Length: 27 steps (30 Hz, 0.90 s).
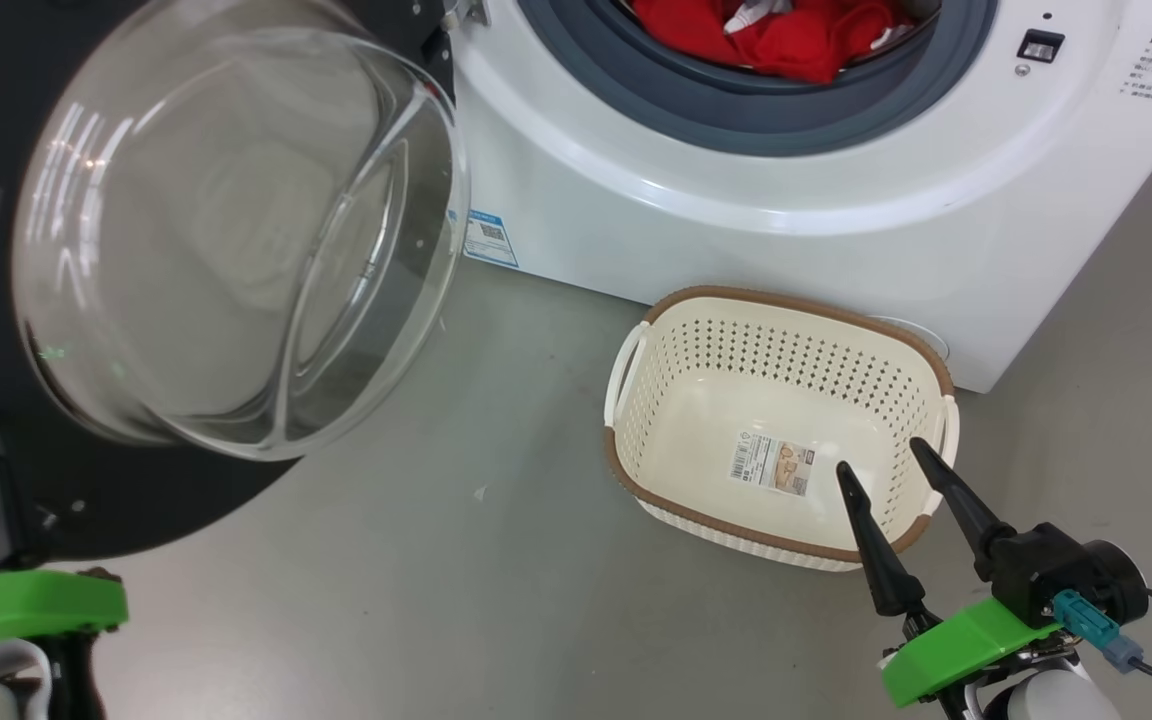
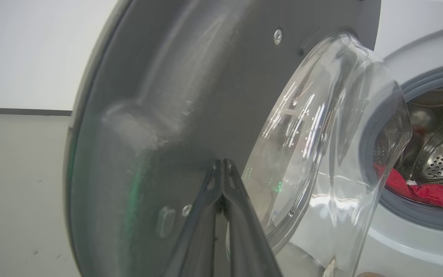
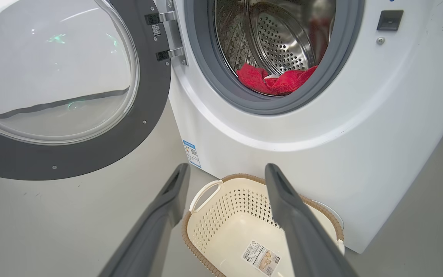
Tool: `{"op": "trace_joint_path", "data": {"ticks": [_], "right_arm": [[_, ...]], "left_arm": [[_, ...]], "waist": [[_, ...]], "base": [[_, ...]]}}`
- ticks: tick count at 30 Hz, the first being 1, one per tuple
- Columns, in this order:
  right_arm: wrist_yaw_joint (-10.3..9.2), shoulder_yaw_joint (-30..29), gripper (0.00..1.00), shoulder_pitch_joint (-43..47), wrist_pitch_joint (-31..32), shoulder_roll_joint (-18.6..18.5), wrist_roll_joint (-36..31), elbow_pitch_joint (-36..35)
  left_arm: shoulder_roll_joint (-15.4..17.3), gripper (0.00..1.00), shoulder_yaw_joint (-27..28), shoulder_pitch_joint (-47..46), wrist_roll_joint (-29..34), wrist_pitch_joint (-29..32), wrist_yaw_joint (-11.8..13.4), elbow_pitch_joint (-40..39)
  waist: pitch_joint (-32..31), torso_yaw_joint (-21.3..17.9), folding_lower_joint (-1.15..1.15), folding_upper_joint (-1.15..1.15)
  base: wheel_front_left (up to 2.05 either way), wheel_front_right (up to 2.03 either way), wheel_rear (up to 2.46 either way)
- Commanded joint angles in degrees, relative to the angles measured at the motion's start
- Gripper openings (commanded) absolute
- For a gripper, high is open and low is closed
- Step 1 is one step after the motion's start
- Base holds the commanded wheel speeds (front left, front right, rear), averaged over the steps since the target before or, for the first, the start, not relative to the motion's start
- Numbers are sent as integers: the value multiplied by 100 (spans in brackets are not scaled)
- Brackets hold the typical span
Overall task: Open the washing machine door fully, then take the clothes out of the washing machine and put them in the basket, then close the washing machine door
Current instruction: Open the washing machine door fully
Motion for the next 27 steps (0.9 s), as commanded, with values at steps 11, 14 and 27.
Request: {"op": "trace_joint_path", "data": {"ticks": [11,14,27], "right_arm": [[36,180,100,-292,-54,-51,-117,-130],[36,178,100,-319,-54,-58,-128,-133],[36,229,100,-495,-54,-91,-152,-114]], "left_arm": [[701,0,727,-737,72,-53,12,578],[783,0,802,-848,86,-53,12,723],[1181,0,1050,-1452,142,-53,11,1619]], "waist": [[244,-118,0,0],[289,-130,0,0],[465,-247,0,0]], "base": [[0,0,0],[0,0,0],[0,0,0]]}}
